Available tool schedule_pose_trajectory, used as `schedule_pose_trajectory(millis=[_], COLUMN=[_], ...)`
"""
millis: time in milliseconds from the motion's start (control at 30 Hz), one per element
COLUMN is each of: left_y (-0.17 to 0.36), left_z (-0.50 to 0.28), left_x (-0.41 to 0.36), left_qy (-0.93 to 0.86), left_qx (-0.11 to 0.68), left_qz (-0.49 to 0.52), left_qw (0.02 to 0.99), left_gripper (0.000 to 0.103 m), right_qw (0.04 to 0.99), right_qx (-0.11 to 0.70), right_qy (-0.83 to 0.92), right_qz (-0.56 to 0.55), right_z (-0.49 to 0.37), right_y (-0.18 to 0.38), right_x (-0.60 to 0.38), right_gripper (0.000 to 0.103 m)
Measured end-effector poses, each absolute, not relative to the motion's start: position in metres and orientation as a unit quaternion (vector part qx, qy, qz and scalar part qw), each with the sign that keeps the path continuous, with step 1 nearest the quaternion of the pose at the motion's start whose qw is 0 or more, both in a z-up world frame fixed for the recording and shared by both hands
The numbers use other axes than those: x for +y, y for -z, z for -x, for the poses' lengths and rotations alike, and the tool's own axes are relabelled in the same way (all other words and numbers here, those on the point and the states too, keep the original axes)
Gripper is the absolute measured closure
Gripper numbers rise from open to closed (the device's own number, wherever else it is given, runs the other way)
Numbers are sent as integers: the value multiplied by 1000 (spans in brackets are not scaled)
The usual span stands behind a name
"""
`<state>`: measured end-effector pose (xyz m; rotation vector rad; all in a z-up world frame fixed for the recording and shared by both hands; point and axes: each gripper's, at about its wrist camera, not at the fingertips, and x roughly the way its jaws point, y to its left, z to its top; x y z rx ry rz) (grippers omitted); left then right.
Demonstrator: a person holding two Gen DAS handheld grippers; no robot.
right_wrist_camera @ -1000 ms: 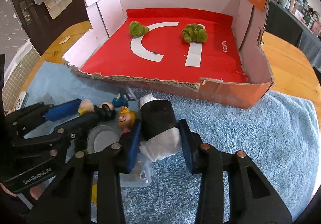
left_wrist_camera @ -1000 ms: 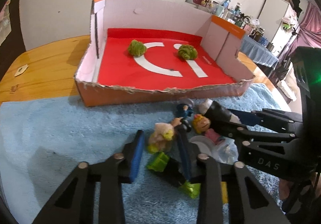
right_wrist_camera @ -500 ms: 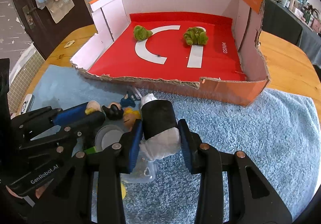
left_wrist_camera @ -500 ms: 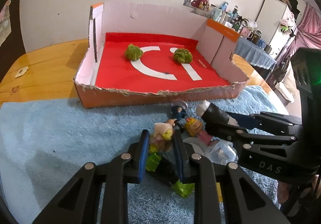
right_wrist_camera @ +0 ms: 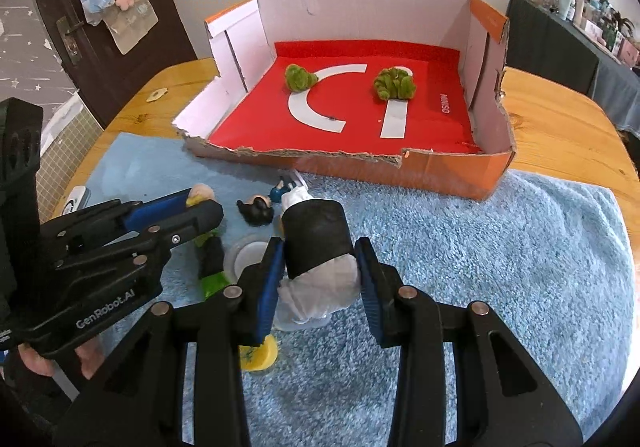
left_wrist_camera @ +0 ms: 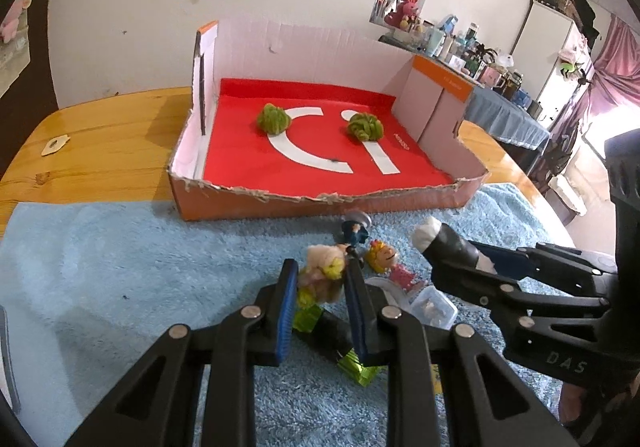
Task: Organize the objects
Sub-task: 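Lift the black-and-white bottle with the right tool and carry it toward the box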
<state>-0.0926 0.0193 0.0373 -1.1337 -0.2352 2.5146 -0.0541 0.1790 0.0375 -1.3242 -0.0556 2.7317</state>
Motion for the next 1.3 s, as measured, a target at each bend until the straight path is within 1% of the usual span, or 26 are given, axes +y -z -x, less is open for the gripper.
schedule_pose_trajectory(millis=[667, 1300], left_y=[-64, -72], left_z=[84, 98], left_x=[14, 11], left_qy=[-904, -907], left_qx=[-90, -92], left_qz=[373, 365], left_qw=[189, 187], left_gripper=[78, 78], right_qw=[46, 46], right_qx=[-22, -21], right_qy=[-913, -915], right_qz=[404, 400], right_z=[40, 55], right_y=[-68, -74], right_x=[169, 173], right_gripper=[69, 69])
